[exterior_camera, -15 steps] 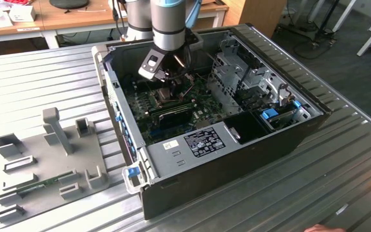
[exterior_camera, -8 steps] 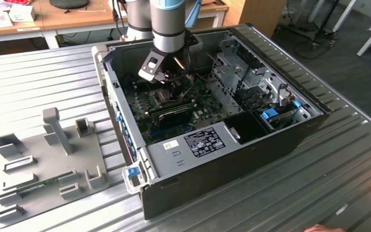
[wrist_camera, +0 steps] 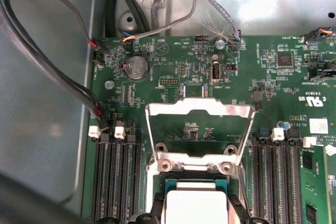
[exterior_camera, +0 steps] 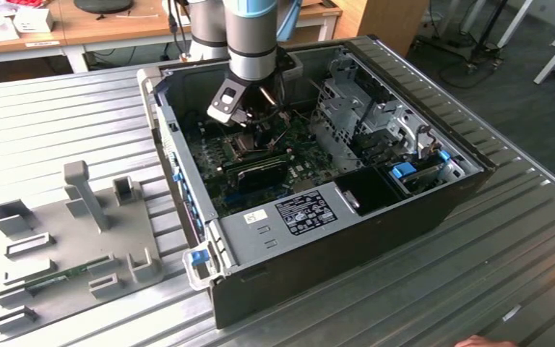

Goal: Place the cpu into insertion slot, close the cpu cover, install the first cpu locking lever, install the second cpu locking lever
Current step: 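Place the cpu into insertion slot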

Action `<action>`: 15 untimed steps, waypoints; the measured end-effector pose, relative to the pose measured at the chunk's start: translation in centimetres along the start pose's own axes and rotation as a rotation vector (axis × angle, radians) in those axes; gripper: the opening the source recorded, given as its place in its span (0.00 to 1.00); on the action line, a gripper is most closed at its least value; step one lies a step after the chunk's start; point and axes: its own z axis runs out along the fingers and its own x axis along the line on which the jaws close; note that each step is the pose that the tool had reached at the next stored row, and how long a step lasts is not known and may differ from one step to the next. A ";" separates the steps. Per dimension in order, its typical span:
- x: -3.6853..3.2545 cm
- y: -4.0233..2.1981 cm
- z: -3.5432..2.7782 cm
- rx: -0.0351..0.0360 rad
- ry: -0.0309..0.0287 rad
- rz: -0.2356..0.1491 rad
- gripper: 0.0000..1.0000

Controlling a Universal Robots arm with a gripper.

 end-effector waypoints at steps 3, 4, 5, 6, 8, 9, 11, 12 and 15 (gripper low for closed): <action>0.00 0.00 0.01 0.0001 -0.0002 0.000 0.54; 0.00 0.00 0.01 0.0001 -0.0001 0.000 0.54; 0.00 0.00 0.02 0.0000 0.0001 0.001 0.54; 0.00 0.00 0.02 -0.0001 0.0002 0.003 0.54; 0.00 0.00 0.02 -0.0002 -0.0004 0.010 0.54; 0.00 0.00 0.03 -0.0005 -0.0008 0.016 0.54; 0.00 0.00 0.03 -0.0009 -0.0021 0.030 0.54; 0.00 0.00 0.04 -0.0010 -0.0026 0.036 0.54; 0.00 0.00 0.04 -0.0011 -0.0030 0.040 0.54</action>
